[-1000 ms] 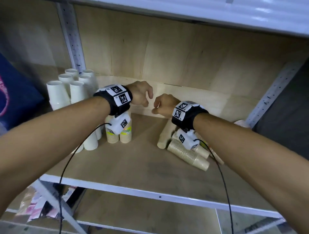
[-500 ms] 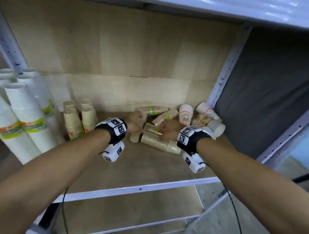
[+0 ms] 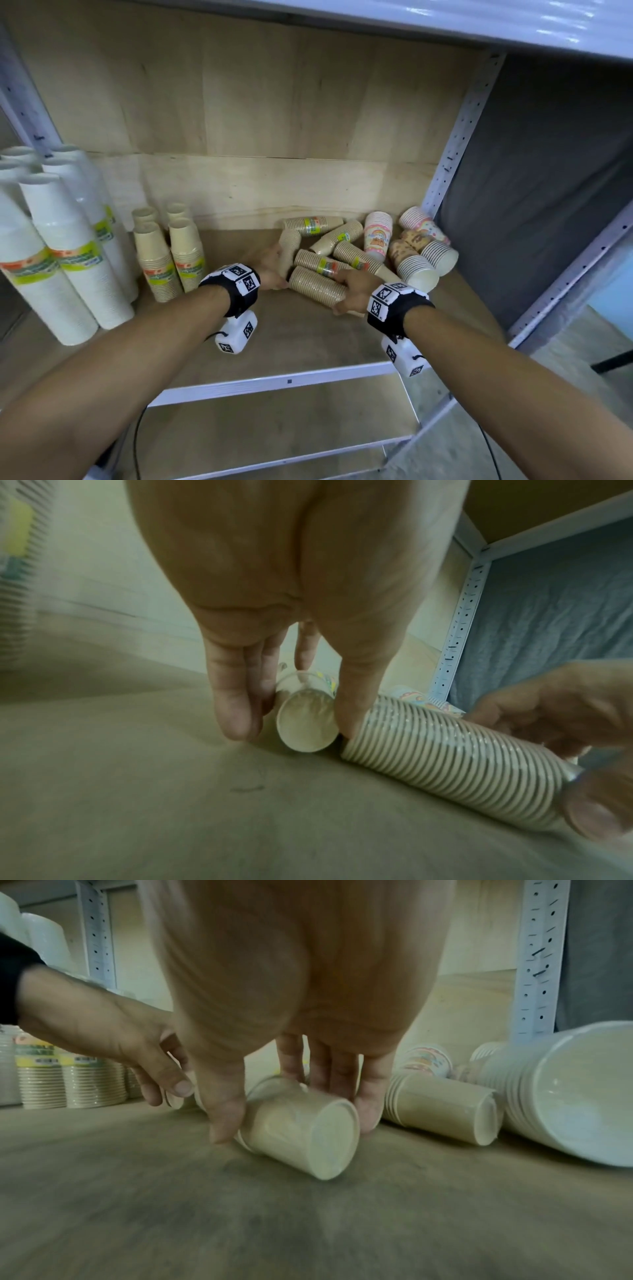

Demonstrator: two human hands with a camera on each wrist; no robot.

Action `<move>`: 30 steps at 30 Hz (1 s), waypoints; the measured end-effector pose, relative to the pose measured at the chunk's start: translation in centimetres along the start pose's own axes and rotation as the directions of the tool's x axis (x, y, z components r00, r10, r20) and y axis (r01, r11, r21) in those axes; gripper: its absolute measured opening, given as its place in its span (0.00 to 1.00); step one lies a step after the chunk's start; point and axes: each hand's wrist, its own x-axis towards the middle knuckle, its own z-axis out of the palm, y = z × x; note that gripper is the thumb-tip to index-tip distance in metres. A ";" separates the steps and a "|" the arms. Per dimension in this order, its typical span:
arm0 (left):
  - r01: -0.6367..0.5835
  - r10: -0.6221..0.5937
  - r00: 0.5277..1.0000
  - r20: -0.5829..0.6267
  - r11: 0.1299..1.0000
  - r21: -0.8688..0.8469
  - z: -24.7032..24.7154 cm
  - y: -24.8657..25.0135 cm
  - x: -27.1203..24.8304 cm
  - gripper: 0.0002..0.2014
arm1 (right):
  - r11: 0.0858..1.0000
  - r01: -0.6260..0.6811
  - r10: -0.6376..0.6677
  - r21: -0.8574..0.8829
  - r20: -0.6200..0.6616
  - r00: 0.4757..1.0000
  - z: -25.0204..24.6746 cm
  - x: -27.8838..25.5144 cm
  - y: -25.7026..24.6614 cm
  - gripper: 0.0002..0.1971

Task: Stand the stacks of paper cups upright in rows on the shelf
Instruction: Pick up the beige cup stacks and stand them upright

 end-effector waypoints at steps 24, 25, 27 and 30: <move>0.012 0.015 0.972 -0.236 0.994 0.112 -12.5 2.0 -2.2 0.03 | 0.998 0.057 -0.061 -0.029 -0.152 0.987 -8.1 1.4 -7.9 0.26; -0.002 0.029 0.974 -0.225 0.993 0.121 -12.7 2.2 -2.4 0.03 | 0.998 0.066 -0.069 -0.025 -0.159 0.985 -8.1 1.6 -8.5 0.25; -0.023 0.048 0.980 -0.195 0.991 0.131 -12.7 2.5 -2.7 0.05 | 0.996 0.088 -0.092 -0.035 -0.152 0.984 -8.0 1.9 -9.6 0.23; -0.036 0.061 0.984 -0.166 0.989 0.147 -12.3 3.1 -3.1 0.07 | 0.991 0.120 -0.127 -0.063 -0.118 0.985 -8.3 2.1 -11.2 0.22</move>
